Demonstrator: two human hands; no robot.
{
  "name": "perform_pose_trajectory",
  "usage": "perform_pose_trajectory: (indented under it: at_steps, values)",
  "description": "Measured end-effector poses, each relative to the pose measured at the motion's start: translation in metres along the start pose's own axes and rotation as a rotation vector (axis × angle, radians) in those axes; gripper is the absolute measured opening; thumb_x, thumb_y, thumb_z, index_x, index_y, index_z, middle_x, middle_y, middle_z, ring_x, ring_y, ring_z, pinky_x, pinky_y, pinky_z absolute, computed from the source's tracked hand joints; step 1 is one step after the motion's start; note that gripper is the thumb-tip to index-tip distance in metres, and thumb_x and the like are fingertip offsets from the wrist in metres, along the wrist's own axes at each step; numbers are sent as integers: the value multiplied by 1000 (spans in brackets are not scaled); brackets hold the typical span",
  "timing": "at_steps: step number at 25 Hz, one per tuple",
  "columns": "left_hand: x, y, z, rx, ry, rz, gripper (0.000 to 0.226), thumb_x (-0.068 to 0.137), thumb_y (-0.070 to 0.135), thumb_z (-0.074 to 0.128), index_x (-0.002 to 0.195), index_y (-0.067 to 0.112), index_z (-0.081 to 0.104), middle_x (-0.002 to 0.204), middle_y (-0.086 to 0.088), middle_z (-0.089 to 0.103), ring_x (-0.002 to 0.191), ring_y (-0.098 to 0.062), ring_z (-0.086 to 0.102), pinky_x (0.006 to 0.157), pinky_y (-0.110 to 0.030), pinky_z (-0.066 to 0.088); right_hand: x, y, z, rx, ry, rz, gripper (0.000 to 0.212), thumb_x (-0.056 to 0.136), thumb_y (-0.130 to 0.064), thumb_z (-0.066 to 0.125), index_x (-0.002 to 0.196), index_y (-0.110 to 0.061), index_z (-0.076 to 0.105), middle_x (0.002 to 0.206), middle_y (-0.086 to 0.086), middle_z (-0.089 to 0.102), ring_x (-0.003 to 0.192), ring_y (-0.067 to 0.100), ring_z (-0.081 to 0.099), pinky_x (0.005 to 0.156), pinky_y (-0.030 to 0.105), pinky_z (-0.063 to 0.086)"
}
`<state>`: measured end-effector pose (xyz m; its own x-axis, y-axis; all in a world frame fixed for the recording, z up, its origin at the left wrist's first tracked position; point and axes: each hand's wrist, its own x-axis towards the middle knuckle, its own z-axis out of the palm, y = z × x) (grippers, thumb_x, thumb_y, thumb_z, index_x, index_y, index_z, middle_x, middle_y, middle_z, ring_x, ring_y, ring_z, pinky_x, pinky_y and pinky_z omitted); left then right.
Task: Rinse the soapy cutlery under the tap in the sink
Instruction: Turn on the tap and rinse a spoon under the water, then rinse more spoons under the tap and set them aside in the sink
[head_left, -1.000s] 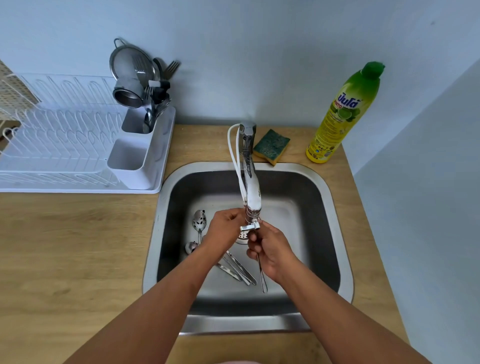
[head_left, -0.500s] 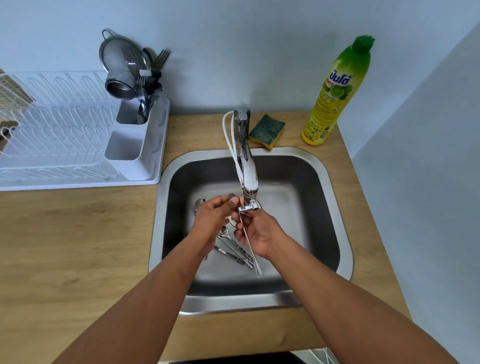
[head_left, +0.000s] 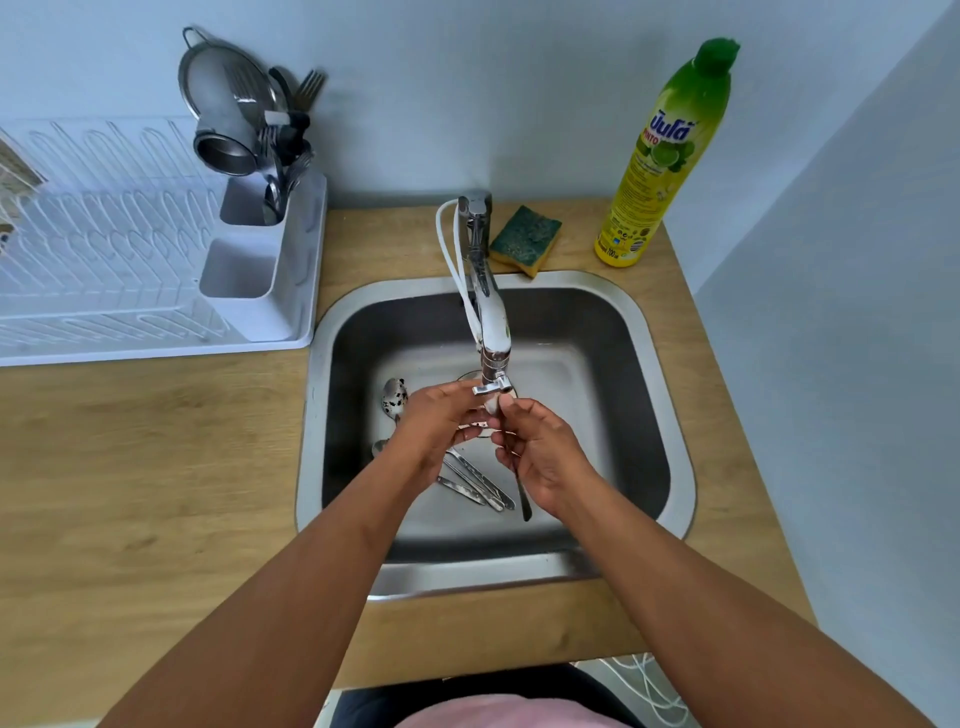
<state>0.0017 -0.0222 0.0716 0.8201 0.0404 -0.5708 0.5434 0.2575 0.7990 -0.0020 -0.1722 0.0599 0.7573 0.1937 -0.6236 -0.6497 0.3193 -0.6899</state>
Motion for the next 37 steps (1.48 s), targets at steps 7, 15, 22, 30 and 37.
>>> perform_pose_trajectory:
  at_steps: [7,15,22,30,37]
  values:
    - [3,9,-1,-40,43,56,13,89,5,71,83,13,79,74,-4,79,58,-12,69,55,-21,55,-10,-6,4,-52,-156,52,17,98,-26,64,98,-14,77,88,9,77,68,18,66,69,32,52]
    - [2,15,0,112,56,114,13,85,11,77,84,23,84,76,1,81,64,-7,71,57,-15,52,3,-7,6,-97,-9,60,19,95,-30,68,87,-15,76,65,-4,59,55,10,49,60,26,46]
    - [2,14,1,217,93,302,17,82,1,77,93,12,83,81,1,81,72,-7,73,68,-20,55,0,-8,13,-223,-52,-24,13,98,-21,65,95,-13,74,77,6,76,65,19,69,68,30,58]
    - [-5,2,-6,198,105,363,18,89,6,74,105,8,81,98,-9,82,87,-16,76,78,-27,60,1,-7,14,-354,-15,-206,15,93,-28,71,84,-20,80,80,2,81,74,14,75,70,23,54]
    - [8,-44,-38,-60,297,-139,22,91,15,58,91,4,77,80,-12,78,58,-18,68,56,-28,56,7,2,5,-701,38,-381,17,84,-34,76,67,-36,77,66,-14,74,61,-2,63,65,14,48]
